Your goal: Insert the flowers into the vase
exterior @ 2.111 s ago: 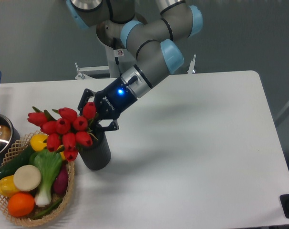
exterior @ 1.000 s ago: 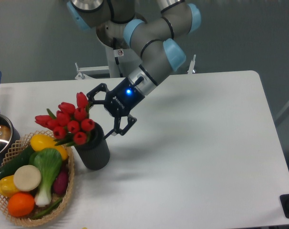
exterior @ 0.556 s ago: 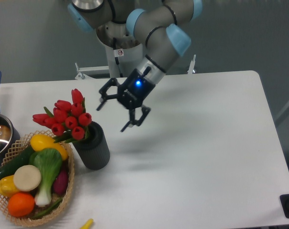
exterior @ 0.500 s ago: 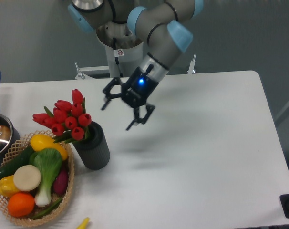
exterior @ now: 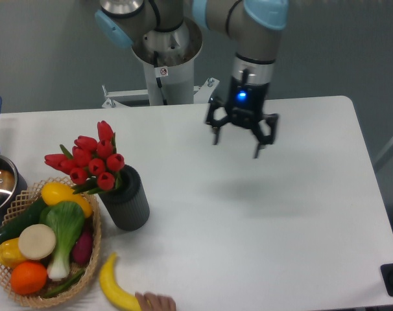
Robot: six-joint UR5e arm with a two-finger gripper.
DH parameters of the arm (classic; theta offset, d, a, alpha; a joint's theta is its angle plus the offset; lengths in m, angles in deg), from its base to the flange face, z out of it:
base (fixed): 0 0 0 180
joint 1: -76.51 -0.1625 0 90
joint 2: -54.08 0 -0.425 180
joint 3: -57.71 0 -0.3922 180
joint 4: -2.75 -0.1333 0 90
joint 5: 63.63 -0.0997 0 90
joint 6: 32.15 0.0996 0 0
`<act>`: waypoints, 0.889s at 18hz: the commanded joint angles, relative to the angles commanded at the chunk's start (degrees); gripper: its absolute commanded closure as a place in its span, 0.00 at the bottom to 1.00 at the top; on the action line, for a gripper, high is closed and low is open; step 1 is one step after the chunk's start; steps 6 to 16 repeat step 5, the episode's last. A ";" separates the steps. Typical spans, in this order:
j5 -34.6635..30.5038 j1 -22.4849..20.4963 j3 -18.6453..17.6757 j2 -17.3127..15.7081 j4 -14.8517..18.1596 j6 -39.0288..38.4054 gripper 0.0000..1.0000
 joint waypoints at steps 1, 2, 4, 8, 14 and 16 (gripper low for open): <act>-4.31 -0.01 0.36 1.23 -0.43 0.61 0.00; -5.13 -0.18 0.97 2.37 -0.52 1.66 0.00; -5.41 -3.42 2.82 4.22 -0.17 7.70 0.00; -5.49 -4.04 2.91 4.66 -0.17 10.70 0.00; -5.49 -4.04 2.91 4.66 -0.17 10.70 0.00; -5.49 -4.04 2.91 4.66 -0.17 10.70 0.00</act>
